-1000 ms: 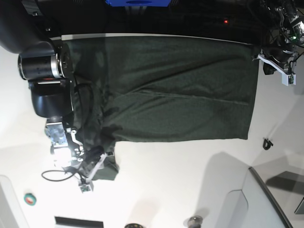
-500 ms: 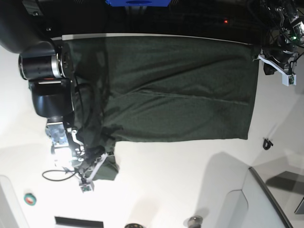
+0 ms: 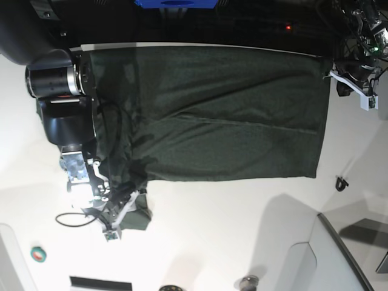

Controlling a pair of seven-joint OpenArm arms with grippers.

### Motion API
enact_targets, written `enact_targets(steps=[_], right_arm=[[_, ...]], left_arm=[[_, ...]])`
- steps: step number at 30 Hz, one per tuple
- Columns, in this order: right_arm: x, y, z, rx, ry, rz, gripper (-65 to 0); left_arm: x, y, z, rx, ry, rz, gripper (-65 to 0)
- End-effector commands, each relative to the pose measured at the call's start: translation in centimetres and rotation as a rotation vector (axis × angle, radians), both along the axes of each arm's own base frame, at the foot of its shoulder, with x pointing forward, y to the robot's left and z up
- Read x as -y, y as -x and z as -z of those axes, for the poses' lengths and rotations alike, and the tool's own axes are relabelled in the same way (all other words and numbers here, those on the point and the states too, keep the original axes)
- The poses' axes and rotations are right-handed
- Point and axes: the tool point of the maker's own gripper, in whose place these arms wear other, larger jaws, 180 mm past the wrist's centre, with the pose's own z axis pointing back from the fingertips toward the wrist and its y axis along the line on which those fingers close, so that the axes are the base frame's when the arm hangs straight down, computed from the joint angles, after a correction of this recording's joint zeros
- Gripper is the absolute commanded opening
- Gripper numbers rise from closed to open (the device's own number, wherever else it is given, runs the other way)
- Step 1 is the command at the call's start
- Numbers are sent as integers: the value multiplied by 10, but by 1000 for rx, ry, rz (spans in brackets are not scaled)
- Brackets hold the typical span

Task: Layout the t-shirt on the table in an organized manner, then fold the t-shirt properly
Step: 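Lower the right gripper onto the sleeve and pinch the fabric, then drag the pinched sleeve with the right gripper to straighten it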

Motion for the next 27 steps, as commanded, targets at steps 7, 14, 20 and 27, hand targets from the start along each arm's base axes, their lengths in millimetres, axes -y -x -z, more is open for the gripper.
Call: enact_targets(steps=[7, 14, 20, 27], right_arm=[[1, -14, -10, 25, -7, 9, -647], [-1, -15, -28, 101, -9, 3, -642], [3, 10, -43, 122, 15, 10, -642], [-22, 61, -53, 103, -47, -80, -642]], left_arm=[[-7, -6, -11, 33, -22, 4, -650], [-8, -5, -10, 30, -24, 5, -650], [-9, -5, -11, 28, -26, 6, -650], [-7, -9, -12, 37, -25, 8, -650]])
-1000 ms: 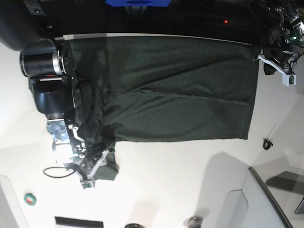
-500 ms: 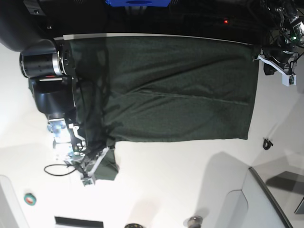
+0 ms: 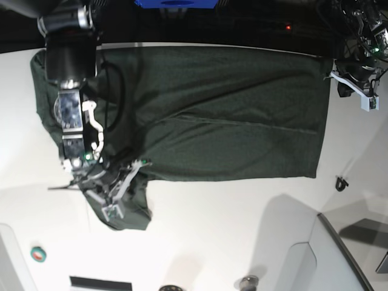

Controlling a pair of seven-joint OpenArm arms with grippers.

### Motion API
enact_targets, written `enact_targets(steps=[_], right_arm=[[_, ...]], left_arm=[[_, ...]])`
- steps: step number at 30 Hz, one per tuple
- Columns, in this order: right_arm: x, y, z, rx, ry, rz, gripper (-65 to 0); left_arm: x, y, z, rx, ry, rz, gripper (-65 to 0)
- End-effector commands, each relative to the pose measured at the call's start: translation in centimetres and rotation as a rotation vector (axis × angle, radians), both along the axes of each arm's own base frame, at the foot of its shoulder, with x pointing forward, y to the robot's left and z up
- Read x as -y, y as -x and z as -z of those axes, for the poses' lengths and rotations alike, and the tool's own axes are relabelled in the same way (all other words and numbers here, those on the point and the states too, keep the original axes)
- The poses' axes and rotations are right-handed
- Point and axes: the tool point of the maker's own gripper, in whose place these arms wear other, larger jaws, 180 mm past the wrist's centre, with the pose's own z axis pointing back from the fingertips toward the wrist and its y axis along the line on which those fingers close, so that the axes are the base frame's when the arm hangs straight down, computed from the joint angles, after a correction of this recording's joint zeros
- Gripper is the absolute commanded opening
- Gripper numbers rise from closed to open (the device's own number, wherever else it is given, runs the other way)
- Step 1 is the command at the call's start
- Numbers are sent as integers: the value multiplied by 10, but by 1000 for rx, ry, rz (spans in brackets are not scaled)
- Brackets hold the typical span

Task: Layout the t-shirt on the table in an organized manner, then fold the t-shirt properly
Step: 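Drag the pinched sleeve with the right gripper to straighten it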

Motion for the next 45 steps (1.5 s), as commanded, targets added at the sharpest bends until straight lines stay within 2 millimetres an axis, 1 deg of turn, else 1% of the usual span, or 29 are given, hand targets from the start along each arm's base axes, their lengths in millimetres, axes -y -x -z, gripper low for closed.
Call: enact_targets(steps=[1, 7, 9, 12, 15, 20, 22, 23, 24, 25, 27, 28, 29, 31, 32, 34, 35, 37, 38, 41, 43, 45], right_arm=[[-2, -10, -22, 67, -19, -3, -642], [-12, 37, -26, 43, -93, -3, -642], [-16, 55, -23, 12, -129, -3, -642], [-21, 81, -16, -37, -176, -3, -642], [-23, 106, -3, -82, -186, 3, -642], [-23, 137, 14, -149, -186, 10, -642], [-22, 145, 21, -175, -183, 11, -635], [-22, 147, 22, -180, -181, 9, -627], [-22, 147, 23, -184, -179, 7, -594], [-21, 149, 23, -192, -175, 6, -543], [-21, 148, 22, -200, -168, 3, -405], [-21, 146, 18, -189, -167, 1, -339], [-20, 140, 11, -166, -167, -1, -306], [-19, 128, -2, -123, -166, -1, -324], [-18, 116, -10, -90, -165, 0, -336], [-17, 84, -28, -23, -163, -3, -341], [-16, 68, -32, -6, -162, -2, -341], [-16, 36, -34, 0, -162, -2, -344], [-11, 19, -33, -7, -165, 15, -344], [5, -27, -20, -45, -216, 96, -344], [6, -48, -8, -52, -249, 122, -344], [12, -61, 4, -69, -257, 137, -344]], left_arm=[[-7, -8, -11, 35, -22, 5, -650], [-7, -7, -11, 36, -21, 4, -650], [-7, -6, -11, 34, -22, 2, -650], [-8, -7, -11, 34, -23, 3, -650], [-8, -7, -11, 34, -23, 3, -650], [-7, -7, -11, 34, -23, 4, -650], [-6, -7, -11, 33, -22, 7, -650], [-6, -7, -11, 33, -22, 7, -650], [-5, -7, -10, 33, -20, 8, -650], [-5, -7, -10, 33, -20, 8, -650], [-5, -7, -10, 33, -20, 8, -650], [-6, -7, -10, 33, -20, 6, -650], [-6, -7, -10, 34, -21, 5, -650], [-7, -6, -10, 33, -22, 2, -650], [-7, -5, -10, 31, -22, 2, -650], [-7, -3, -9, 27, -22, 2, -650], [-7, -3, -9, 27, -22, 2, -650], [-7, -3, -9, 25, -22, 2, -650], [-8, -2, -9, 26, -22, 1, -650], [-7, -2, -9, 24, -21, 0, -650], [-7, 4, -6, 12, -21, 0, -650], [-7, 6, -5, 7, -21, 1, -650]])
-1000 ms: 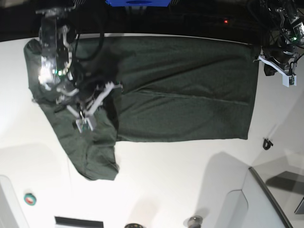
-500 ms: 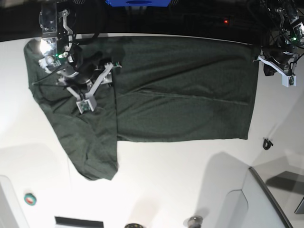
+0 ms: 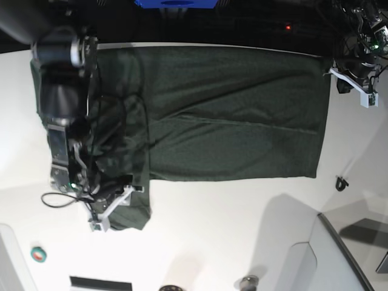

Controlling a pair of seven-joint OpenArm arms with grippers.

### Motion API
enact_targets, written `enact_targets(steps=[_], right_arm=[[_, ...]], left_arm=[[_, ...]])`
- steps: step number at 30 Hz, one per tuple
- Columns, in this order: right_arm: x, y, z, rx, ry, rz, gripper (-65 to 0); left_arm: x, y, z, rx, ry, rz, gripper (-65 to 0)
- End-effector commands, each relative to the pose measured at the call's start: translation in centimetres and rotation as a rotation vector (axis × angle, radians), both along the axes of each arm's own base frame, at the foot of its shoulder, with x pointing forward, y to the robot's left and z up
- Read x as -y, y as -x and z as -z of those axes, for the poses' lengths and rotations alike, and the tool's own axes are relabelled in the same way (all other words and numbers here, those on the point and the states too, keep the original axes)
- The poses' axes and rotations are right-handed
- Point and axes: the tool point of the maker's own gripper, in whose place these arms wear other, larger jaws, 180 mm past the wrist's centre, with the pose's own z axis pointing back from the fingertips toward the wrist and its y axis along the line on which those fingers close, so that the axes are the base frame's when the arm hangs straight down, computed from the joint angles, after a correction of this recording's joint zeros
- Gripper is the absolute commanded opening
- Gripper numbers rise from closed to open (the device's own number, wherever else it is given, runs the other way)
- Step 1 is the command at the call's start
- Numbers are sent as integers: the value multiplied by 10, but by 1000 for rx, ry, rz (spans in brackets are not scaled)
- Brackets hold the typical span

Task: Layout the t-shirt on the table in an organized manner, then fold the t-shirt properly
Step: 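Drag the pinched sleeve with the right gripper to straighten it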

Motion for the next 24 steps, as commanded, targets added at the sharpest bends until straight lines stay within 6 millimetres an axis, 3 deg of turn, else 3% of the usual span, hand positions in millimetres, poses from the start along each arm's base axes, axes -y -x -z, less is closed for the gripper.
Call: enact_targets(steps=[1, 5, 12, 24], right_arm=[[-1, -21, -16, 56, -18, 5, -344], [-2, -28, -3, 25, -36, 16, -344], [-3, -24, 2, 13, -39, 18, -344], [-2, -4, 22, -32, -36, 19, -344]], left_arm=[[-7, -3, -9, 24, -22, 5, -650], [-7, -3, -9, 24, -24, 5, -650], [-8, -4, -10, 26, -26, 6, -650], [-8, -5, -11, 27, -26, 6, -650]])
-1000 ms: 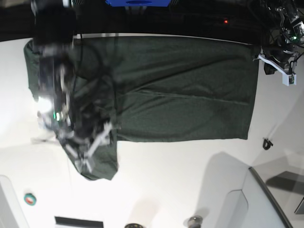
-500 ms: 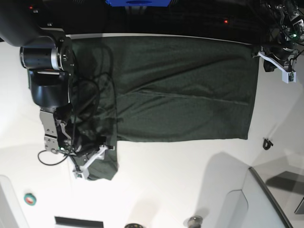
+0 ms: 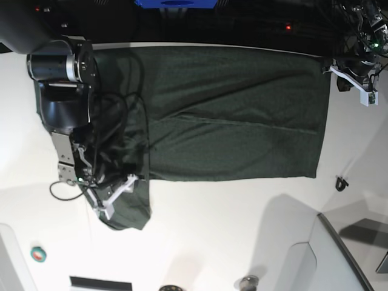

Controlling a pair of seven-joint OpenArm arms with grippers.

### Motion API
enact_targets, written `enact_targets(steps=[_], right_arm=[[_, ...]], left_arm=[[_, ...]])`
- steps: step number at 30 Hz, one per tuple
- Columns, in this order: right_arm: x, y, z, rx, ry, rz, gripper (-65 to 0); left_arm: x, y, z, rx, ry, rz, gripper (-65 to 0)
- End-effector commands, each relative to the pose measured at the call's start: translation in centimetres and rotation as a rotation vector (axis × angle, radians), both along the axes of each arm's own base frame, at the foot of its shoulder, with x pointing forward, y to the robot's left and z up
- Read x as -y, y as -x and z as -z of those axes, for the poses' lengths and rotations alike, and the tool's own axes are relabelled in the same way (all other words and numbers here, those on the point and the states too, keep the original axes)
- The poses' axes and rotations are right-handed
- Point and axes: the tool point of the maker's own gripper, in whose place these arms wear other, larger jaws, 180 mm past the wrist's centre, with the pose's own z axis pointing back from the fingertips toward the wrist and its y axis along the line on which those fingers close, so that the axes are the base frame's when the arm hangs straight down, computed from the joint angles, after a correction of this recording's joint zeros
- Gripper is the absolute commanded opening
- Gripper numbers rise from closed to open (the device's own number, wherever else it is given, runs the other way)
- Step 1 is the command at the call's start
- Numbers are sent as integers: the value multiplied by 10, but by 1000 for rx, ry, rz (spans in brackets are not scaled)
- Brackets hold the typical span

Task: Layout the t-shirt on the table in an organized manner, then fold the t-shirt properly
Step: 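Drag the pinched sleeve with the right gripper to straighten it, then sweep the right gripper across the shirt body toward the left gripper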

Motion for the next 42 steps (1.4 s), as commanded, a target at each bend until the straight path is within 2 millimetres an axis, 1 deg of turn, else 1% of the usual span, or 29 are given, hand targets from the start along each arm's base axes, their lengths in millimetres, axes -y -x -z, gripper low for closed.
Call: enact_targets(steps=[1, 7, 8, 9, 10, 13, 14, 16, 21, 23, 24, 26, 30, 34, 36, 38, 42], right_arm=[[2, -18, -17, 58, -7, 3, -345], [1, -15, -15, 52, -8, 2, -348], [1, -15, -14, 50, -8, 2, -363], [1, -14, -14, 49, -8, 2, -399], [1, -14, -14, 49, -8, 2, -450], [0, -14, -13, 45, -9, 1, -635], [0, -14, -13, 45, -9, 1, -650], [-1, -14, -14, 46, -12, 0, -639], [-5, -6, -9, 21, -17, -10, -650], [-15, -1, -11, 20, -28, -24, -650], [-18, 2, -14, 36, -28, -27, -650], [-17, 4, -30, 84, -14, -34, -650], [-51, 17, -58, 165, 38, -176, -650], [-73, 32, -84, 226, 62, -264, -650], [-82, 44, -93, 235, 62, -290, -650], [-93, 59, -99, 243, 62, -329, -650], [-124, 93, -106, 262, 41, -422, -650]], left_arm=[[-7, -7, -11, 33, -23, 6, -650], [-7, -6, -11, 32, -23, 6, -650], [-7, -6, -11, 32, -23, 6, -650], [-7, -6, -11, 32, -23, 6, -650], [-7, -6, -11, 32, -23, 6, -650], [-7, -6, -11, 32, -23, 6, -650], [-7, -6, -11, 32, -23, 6, -650], [-7, -6, -11, 32, -23, 6, -650], [-8, -6, -11, 30, -27, 7, -650], [-8, -6, -11, 29, -28, 7, -650], [-8, -6, -11, 29, -28, 7, -650], [-8, -6, -11, 28, -29, 8, -650], [-8, -8, -12, 32, -29, 8, -650], [-8, -9, -12, 36, -29, 8, -650], [-8, -9, -12, 36, -29, 8, -650], [-8, -10, -12, 37, -29, 8, -650], [-8, -10, -12, 37, -29, 8, -650]])
